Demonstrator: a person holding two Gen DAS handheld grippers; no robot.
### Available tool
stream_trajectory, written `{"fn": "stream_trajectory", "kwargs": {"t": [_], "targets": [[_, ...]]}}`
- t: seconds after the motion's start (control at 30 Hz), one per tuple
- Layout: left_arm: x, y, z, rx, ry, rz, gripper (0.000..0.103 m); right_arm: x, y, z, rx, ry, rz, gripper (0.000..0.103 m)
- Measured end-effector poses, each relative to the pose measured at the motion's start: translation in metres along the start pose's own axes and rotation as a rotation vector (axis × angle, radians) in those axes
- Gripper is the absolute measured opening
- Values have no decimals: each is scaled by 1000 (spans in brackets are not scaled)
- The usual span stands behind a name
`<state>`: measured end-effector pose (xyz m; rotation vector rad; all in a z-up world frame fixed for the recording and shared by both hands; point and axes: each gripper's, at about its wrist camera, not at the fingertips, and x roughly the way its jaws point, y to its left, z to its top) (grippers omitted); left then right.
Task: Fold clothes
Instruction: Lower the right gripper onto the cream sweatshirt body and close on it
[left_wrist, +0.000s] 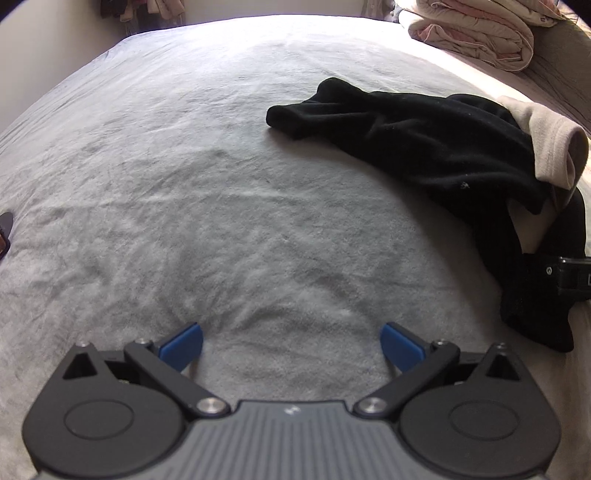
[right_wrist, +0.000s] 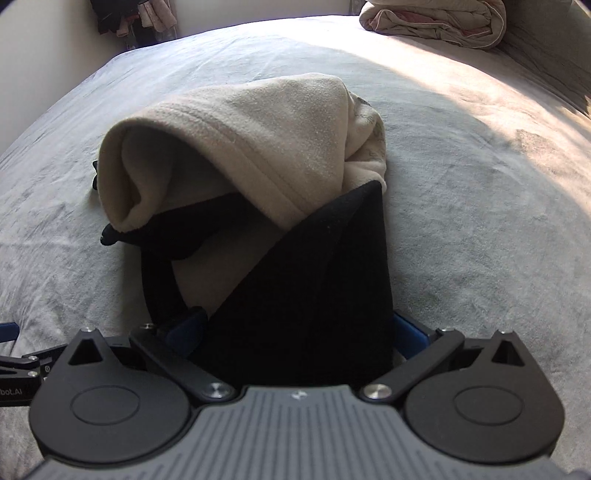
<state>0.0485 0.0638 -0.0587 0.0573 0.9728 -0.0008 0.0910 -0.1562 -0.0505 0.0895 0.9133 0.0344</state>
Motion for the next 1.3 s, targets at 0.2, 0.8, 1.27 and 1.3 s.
{"fn": "stream_trajectory", "kwargs": {"t": [0.2, 0.8, 1.27, 1.3], "targets": [[-2, 2, -4, -4, -36, -9, 103, -5, 0, -12, -14, -72, 5, 103], [-16, 9, 14, -109, -47, -105, 103, -52, 14, 1, -192, -338, 7, 103], [-8, 15, 47, -258, -5, -334, 102, -56, -3, 19, -57, -391, 22, 71], [-5, 16, 48, -280, -6, -367, 102, -56, -5, 20, -42, -389, 29, 70]]}}
